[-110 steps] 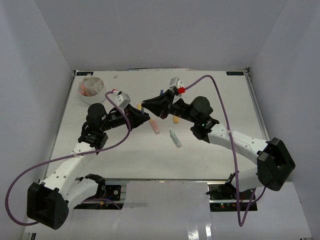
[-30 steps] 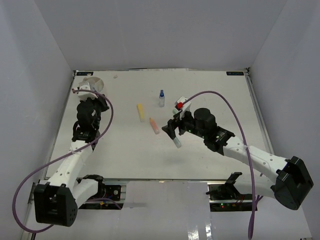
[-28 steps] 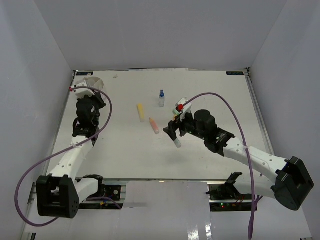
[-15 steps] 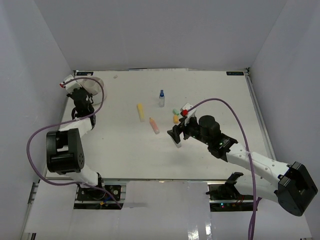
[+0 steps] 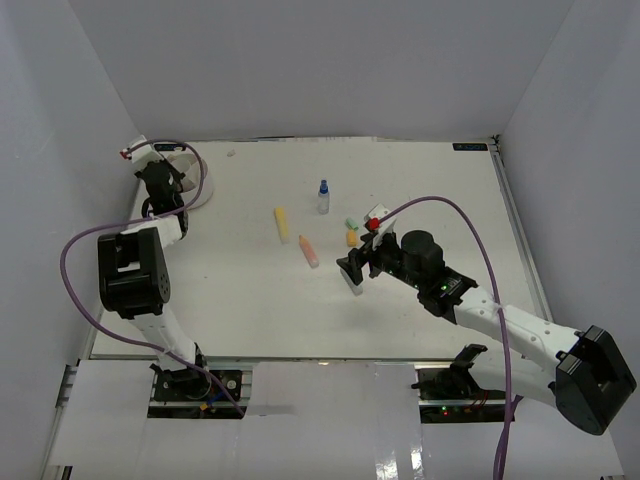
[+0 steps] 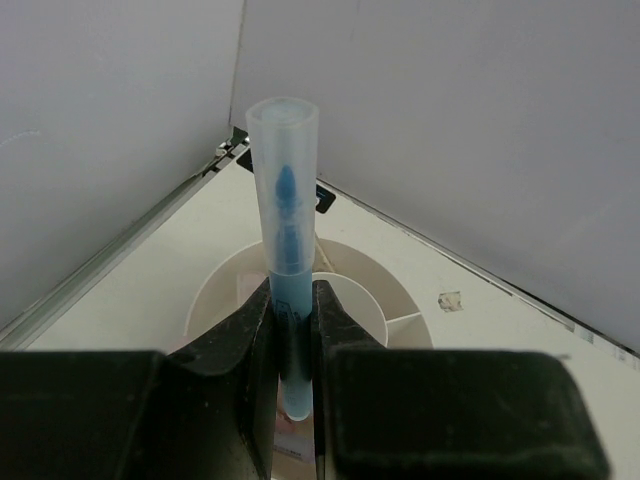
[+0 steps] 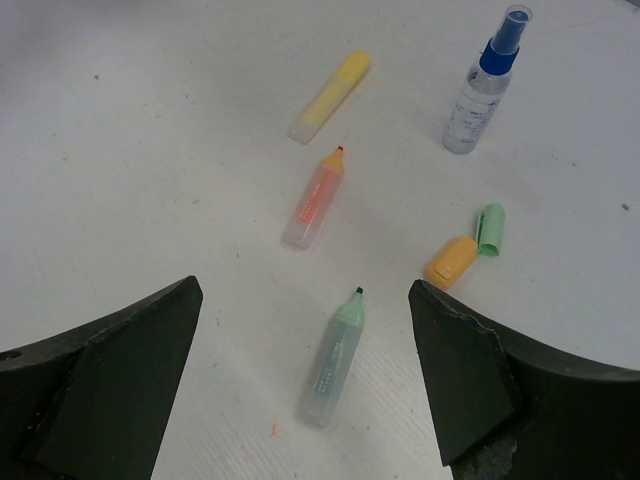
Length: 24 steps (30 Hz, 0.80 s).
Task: Sort the stationery into containers
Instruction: Place the pen in the storage box.
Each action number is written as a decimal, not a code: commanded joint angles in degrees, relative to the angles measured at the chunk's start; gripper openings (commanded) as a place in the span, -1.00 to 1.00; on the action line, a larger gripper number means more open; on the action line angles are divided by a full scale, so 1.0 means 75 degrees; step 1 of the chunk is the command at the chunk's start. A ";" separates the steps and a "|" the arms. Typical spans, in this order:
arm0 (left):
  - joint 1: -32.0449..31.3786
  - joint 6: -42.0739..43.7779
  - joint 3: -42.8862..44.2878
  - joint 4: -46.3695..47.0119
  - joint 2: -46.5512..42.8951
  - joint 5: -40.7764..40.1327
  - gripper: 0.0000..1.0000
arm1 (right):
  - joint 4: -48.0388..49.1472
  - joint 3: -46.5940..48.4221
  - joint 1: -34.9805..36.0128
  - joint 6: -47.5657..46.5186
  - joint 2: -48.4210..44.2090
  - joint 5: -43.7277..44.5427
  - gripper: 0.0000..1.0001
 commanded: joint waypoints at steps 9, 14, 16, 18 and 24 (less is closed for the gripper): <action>0.0084 -0.0171 0.0262 -0.0025 0.0343 0.0578 -0.76 | 0.0374 -0.0078 -0.0117 -0.0002 -0.0211 -0.0001 0.81; 0.0072 -0.0077 0.0203 0.0151 0.0401 0.0602 -0.74 | 0.0374 -0.0089 -0.0140 -0.0002 -0.0246 -0.0048 0.81; 0.0084 -0.0135 0.0145 0.0198 0.0413 0.0613 -0.71 | 0.0374 -0.0089 -0.0140 -0.0002 -0.0234 -0.0071 0.81; 0.0072 -0.0159 0.0098 0.0292 0.0425 0.0590 -0.69 | 0.0374 -0.0089 -0.0140 -0.0002 -0.0234 -0.0083 0.81; 0.0084 -0.0229 -0.0090 0.0397 0.0425 0.0555 -0.64 | 0.0374 -0.0089 -0.0152 -0.0002 -0.0199 -0.0106 0.81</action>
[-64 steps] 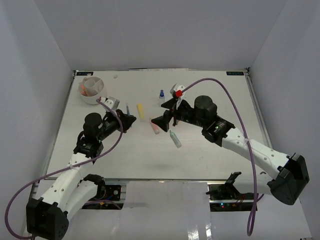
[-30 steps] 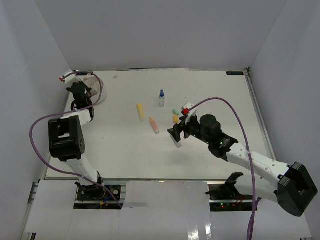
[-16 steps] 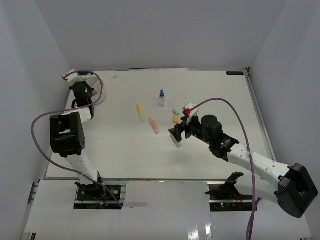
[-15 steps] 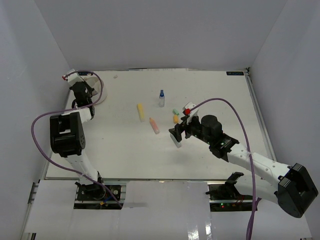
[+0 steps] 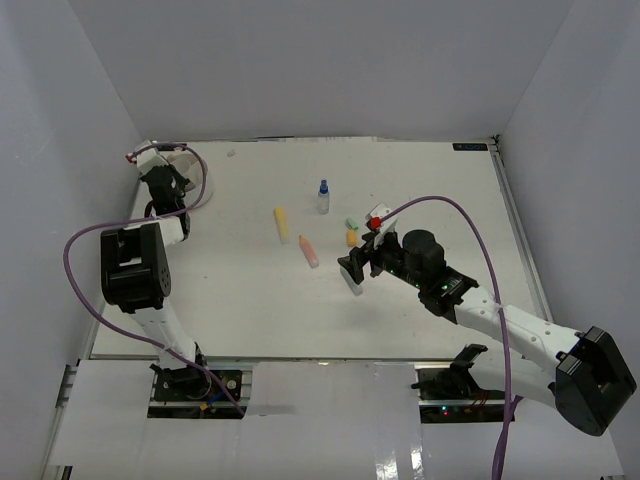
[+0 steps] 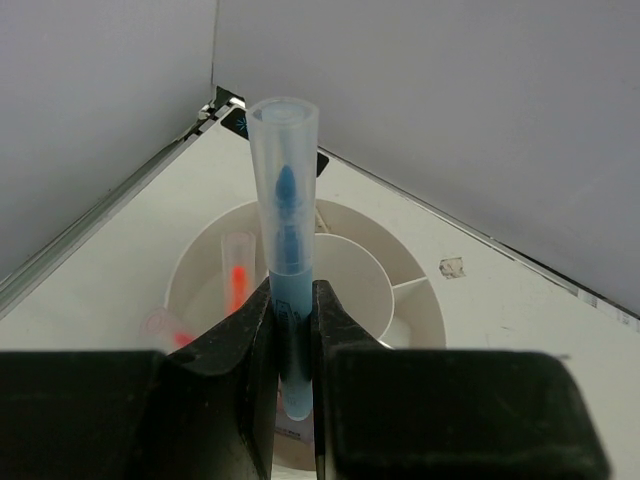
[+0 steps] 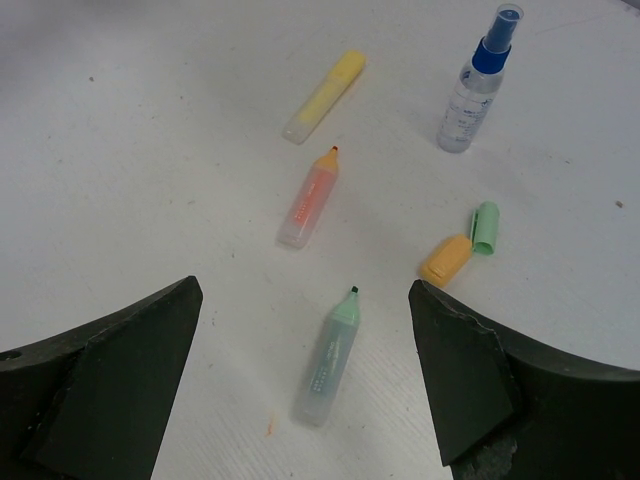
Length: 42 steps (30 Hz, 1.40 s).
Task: Sort the stationery into containers
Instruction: Place the pen in the storage box.
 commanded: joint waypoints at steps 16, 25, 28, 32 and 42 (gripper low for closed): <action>0.0058 -0.0286 -0.0230 0.0295 0.0064 0.0179 -0.43 | 0.0397 -0.0046 -0.0109 -0.0005 -0.0117 -0.0200 0.81; 0.0058 -0.0169 -0.0254 0.0237 0.0041 0.0132 -0.39 | 0.0432 -0.0081 -0.0132 0.0183 -0.0152 -0.0259 0.81; 0.0046 -0.0122 -0.0254 0.0225 0.0006 0.0132 -0.35 | 0.0456 -0.0092 -0.0144 0.0195 -0.0164 -0.0270 0.81; 0.0058 -0.0098 -0.0254 0.0213 -0.0006 0.0156 -0.31 | 0.0456 -0.0093 -0.0144 0.0206 -0.0164 -0.0294 0.82; 0.0058 0.0019 -0.0324 0.0178 -0.0146 0.0179 -0.30 | 0.0479 -0.0104 -0.0156 0.0218 -0.0176 -0.0317 0.82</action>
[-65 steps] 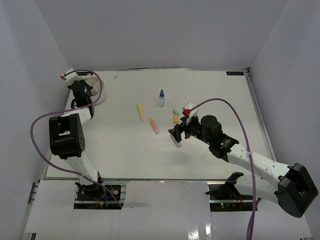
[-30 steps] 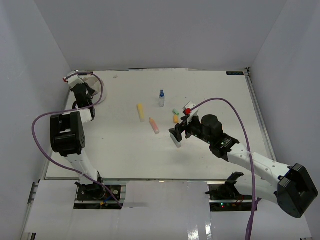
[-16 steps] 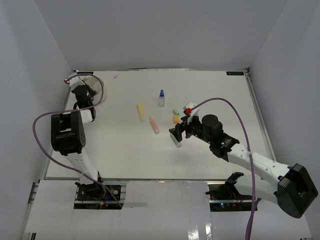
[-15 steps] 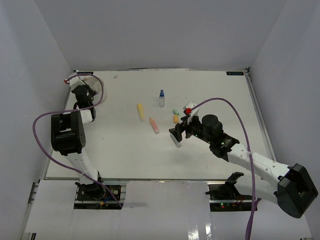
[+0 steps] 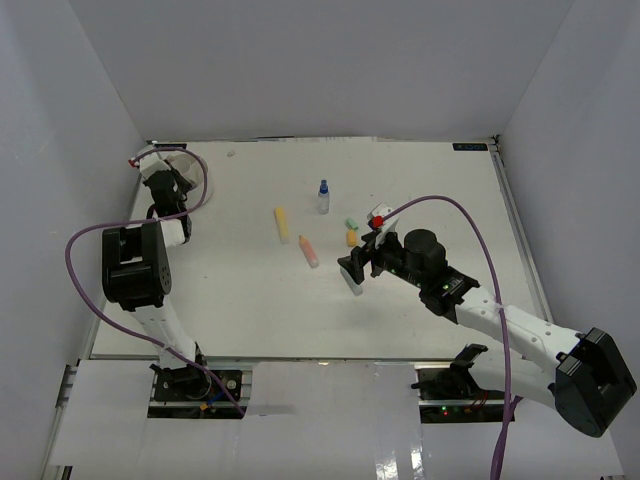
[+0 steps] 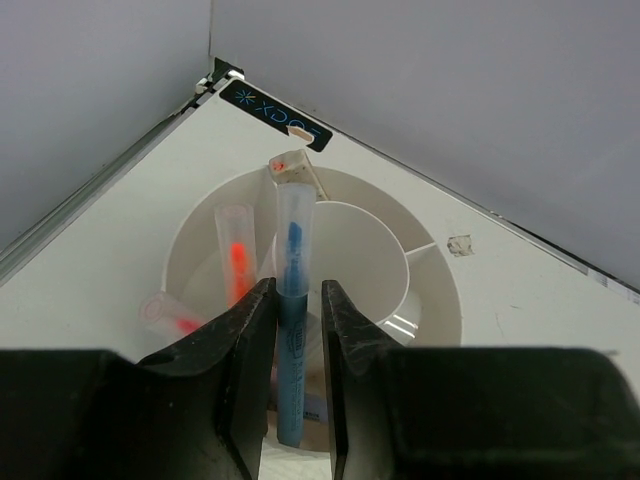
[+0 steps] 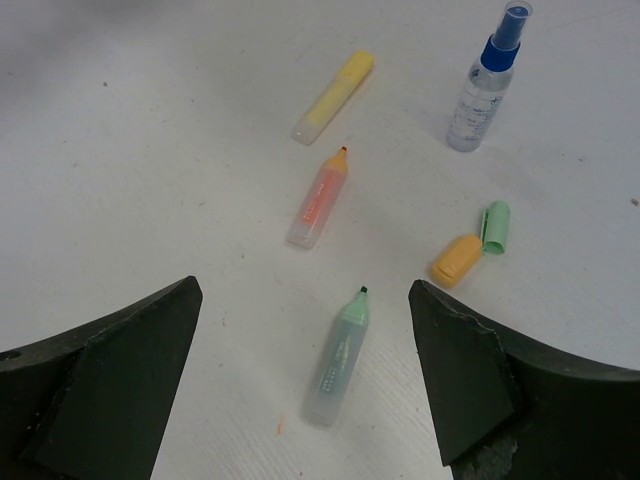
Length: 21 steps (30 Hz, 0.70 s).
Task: Sort the stationery into containers
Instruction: Place the pen in the storage box.
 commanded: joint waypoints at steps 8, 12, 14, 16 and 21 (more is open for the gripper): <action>0.0055 0.0203 -0.0261 0.0061 -0.0605 0.0112 -0.29 | 0.0468 -0.0084 -0.0065 0.0020 -0.0164 -0.0113 0.82; 0.0055 0.0238 -0.0272 -0.0032 -0.0734 0.0147 -0.29 | 0.0468 -0.0084 -0.0065 0.0032 -0.0176 -0.0125 0.82; 0.0055 0.0238 -0.0296 -0.0033 -0.0746 0.0183 -0.30 | 0.0468 -0.0096 -0.0065 0.0032 -0.0199 -0.0114 0.82; 0.0055 0.0238 -0.0331 -0.0032 -0.0746 0.0183 -0.31 | 0.0468 -0.0096 -0.0065 0.0032 -0.0199 -0.0113 0.82; 0.0043 0.0285 -0.0343 -0.0067 -0.0875 0.0276 -0.31 | 0.0468 -0.0096 -0.0065 0.0043 -0.0211 -0.0137 0.82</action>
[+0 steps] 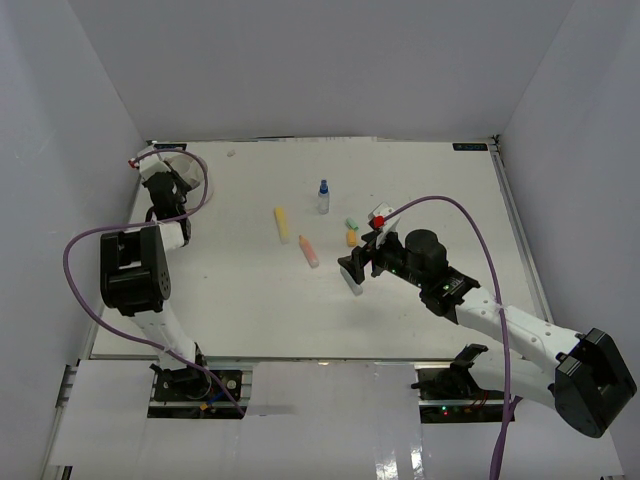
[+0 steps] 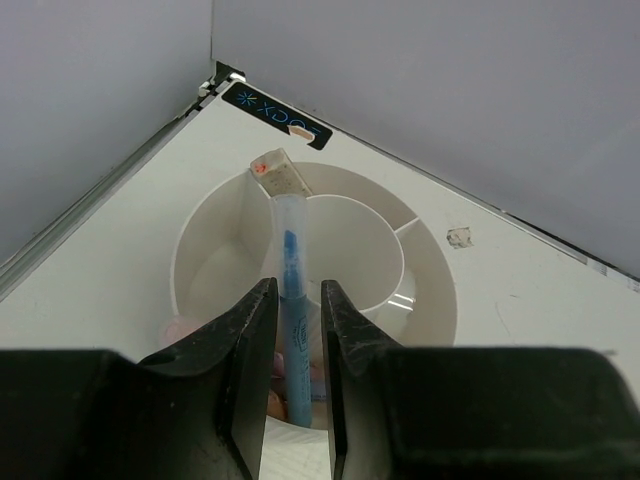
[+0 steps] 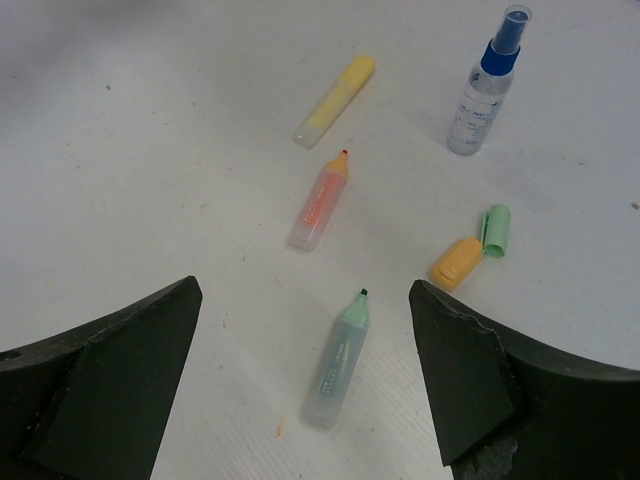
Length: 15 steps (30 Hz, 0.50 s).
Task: Sort the stationery into containers
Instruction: Place the pen in the storage box.
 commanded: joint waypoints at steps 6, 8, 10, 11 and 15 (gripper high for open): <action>0.0055 0.0198 0.0130 -0.0535 -0.0988 0.0286 -0.30 | 0.0357 -0.0043 -0.0025 0.0049 -0.0182 -0.0058 0.82; 0.0066 0.0210 0.0282 -0.0781 -0.1093 0.0402 -0.29 | 0.0357 -0.0043 -0.0025 0.0049 -0.0182 -0.0070 0.82; 0.0066 0.0233 0.0550 -0.1238 -0.1106 0.0531 -0.27 | 0.0357 -0.0043 -0.0025 0.0049 -0.0182 -0.0082 0.82; 0.0078 0.0245 0.0633 -0.1541 -0.1094 0.0648 -0.26 | 0.0357 -0.0043 -0.0025 0.0049 -0.0182 -0.0082 0.82; 0.0113 0.0245 0.0974 -0.2151 -0.1047 0.0871 -0.24 | 0.0357 -0.0043 -0.0013 0.0049 -0.0170 -0.0082 0.82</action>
